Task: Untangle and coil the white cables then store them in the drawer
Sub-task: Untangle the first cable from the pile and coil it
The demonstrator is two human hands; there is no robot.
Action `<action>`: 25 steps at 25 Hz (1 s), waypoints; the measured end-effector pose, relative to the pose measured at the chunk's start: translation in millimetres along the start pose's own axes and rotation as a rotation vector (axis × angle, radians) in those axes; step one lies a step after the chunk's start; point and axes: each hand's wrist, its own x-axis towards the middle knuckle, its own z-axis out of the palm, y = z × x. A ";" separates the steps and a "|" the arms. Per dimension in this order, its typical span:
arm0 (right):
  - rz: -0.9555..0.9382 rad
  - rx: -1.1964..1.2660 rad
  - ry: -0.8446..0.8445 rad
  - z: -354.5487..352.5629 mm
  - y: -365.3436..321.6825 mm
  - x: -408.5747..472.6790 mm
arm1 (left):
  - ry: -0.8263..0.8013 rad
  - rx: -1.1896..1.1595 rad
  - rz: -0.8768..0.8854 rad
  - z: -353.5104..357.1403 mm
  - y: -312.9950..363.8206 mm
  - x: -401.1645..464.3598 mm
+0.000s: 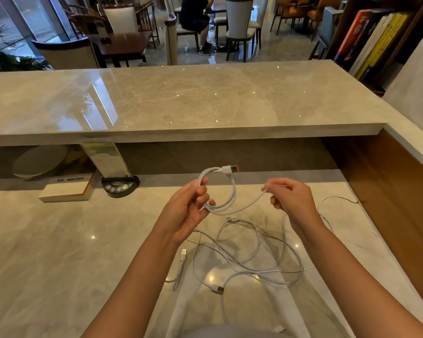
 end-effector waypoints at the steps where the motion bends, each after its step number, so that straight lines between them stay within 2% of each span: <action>1: 0.007 0.069 0.034 2.2 -5.3 2.8 | -0.012 0.041 -0.012 0.9 -4.8 -0.1; 3: 0.071 0.247 0.007 3.7 -15.1 7.8 | -0.014 0.077 -0.021 0.1 -10.4 0.2; 4: 0.081 0.259 -0.045 3.8 -18.8 8.0 | -0.005 0.072 -0.020 -1.1 -10.5 0.5; 5: 0.054 0.164 -0.113 3.6 -22.0 5.8 | 0.001 0.068 -0.018 -2.2 -9.7 0.7; 8: -0.112 -0.375 -0.296 7.2 -20.6 -1.6 | -0.012 0.090 -0.014 -1.5 -5.9 1.4; 9: -0.153 -0.473 -0.340 10.2 -20.5 -5.6 | -0.019 0.097 -0.022 0.2 -6.1 1.8; 11: -0.225 -0.497 -0.427 15.8 -19.6 -10.5 | -0.031 0.086 -0.044 3.1 -9.4 2.5; 13: -0.271 -0.349 -0.459 20.5 -17.6 -15.6 | -0.022 0.043 -0.070 4.8 -12.8 3.3; 16: -0.292 -0.060 -0.467 25.9 -7.2 -25.1 | 0.034 -0.056 -0.088 5.1 -16.6 6.7; 21: -0.638 -0.202 -0.314 36.8 11.1 -32.6 | 0.093 -0.142 -0.104 11.2 -21.1 8.1; 25: -0.763 -0.255 -0.149 40.7 13.8 -31.2 | 0.091 -0.158 -0.110 14.7 -19.9 9.1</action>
